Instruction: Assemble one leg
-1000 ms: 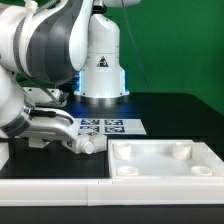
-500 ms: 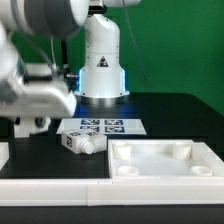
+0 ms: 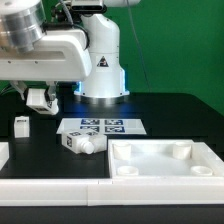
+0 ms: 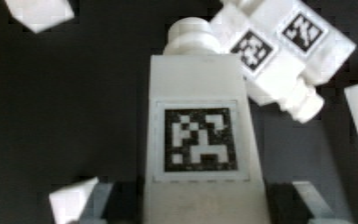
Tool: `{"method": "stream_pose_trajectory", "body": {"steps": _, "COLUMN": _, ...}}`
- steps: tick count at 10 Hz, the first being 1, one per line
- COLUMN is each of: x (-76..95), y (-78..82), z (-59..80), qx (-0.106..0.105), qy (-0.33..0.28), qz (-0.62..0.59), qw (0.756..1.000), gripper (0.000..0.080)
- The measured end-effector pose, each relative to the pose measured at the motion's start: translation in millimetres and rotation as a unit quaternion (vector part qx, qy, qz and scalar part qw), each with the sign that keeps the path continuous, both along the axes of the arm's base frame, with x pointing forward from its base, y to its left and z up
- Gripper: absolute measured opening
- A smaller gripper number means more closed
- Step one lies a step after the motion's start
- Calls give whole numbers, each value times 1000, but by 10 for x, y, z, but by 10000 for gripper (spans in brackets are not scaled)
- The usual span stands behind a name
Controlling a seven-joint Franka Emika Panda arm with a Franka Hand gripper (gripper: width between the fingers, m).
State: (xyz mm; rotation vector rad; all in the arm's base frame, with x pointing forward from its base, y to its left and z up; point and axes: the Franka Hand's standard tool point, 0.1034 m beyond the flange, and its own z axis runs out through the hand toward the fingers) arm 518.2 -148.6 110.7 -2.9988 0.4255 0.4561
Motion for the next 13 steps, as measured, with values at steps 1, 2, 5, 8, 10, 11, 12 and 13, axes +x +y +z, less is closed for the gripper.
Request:
{"method": "stream_pose_trajectory", "body": {"steps": 1, "x": 79, "y": 72, "z": 59, "qx": -18, "qy": -37, "qz": -7, "qw": 999, "gripper": 287}}
{"method": "stream_pose_trajectory", "body": {"steps": 2, "x": 276, "y": 410, "z": 284, "qx": -35, "qy": -64, "qz": -22, "qw": 997, "gripper": 287}}
{"method": "stream_pose_trajectory", "body": {"steps": 5, "x": 919, "y": 1308, "z": 699, "qx": -53, "qy": -191, "qz": -60, "qw": 978, "gripper": 287}}
{"method": "stream_pose_trajectory", "body": {"steps": 8, "x": 991, "y": 1432, "z": 676, "qx": -63, "qy": -282, "qz": -59, "qw": 955, "gripper": 287}}
{"method": "stream_pose_trajectory", "body": {"steps": 10, "x": 985, "y": 1687, "z": 580, "qx": -68, "qy": -361, "qz": -85, "qw": 926, "gripper": 287}}
{"method": "stream_pose_trajectory", "body": {"steps": 11, "x": 957, "y": 1903, "z": 410, "qx": -69, "qy": -386, "qz": -79, "qw": 917, "gripper": 287}}
{"method": "stream_pose_trajectory", "body": {"steps": 12, "x": 956, "y": 2039, "z": 262, "qx": -75, "qy": -397, "qz": -71, "qw": 912, "gripper": 287}}
{"method": "stream_pose_trajectory", "body": {"steps": 13, "x": 941, "y": 2157, "z": 145, "qx": -85, "qy": -413, "qz": -68, "qw": 904, "gripper": 287}}
